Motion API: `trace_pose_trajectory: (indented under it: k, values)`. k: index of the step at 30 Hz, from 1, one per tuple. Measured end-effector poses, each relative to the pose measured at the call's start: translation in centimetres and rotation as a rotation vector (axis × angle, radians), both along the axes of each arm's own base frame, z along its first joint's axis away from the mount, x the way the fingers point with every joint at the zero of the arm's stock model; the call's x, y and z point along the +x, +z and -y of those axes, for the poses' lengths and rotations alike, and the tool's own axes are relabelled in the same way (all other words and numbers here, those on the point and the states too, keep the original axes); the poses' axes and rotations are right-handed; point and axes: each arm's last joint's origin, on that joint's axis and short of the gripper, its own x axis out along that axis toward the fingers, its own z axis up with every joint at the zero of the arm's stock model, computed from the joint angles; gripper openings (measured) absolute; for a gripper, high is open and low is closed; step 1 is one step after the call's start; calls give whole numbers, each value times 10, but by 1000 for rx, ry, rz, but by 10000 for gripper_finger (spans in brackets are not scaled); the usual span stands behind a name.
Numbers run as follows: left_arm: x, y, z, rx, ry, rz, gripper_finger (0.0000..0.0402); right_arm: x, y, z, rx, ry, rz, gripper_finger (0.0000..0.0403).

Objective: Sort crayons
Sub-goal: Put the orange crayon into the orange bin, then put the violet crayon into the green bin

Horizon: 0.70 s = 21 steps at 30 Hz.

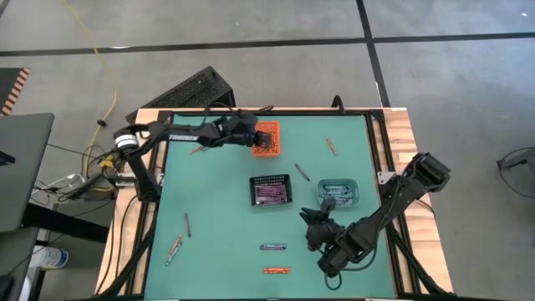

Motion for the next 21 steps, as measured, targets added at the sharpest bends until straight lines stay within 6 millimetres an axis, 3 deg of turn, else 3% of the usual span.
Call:
trace_pose_trajectory:
  k: [5,14,16,21]
  values:
    - [1,-12,-12,-12,97,8,39,2,0,4,-11,-12,-14,72]
    - [0,-8,-13,45,87,-13,104,2,0,4,-8,-12,-13,72]
    - [-5,-1,-14,43,27,-12,113,3,0,5,-4,-17,-8,72]
    - [-35,42,-8,111,-83,-46,120,7,1,6,25,-26,18,72]
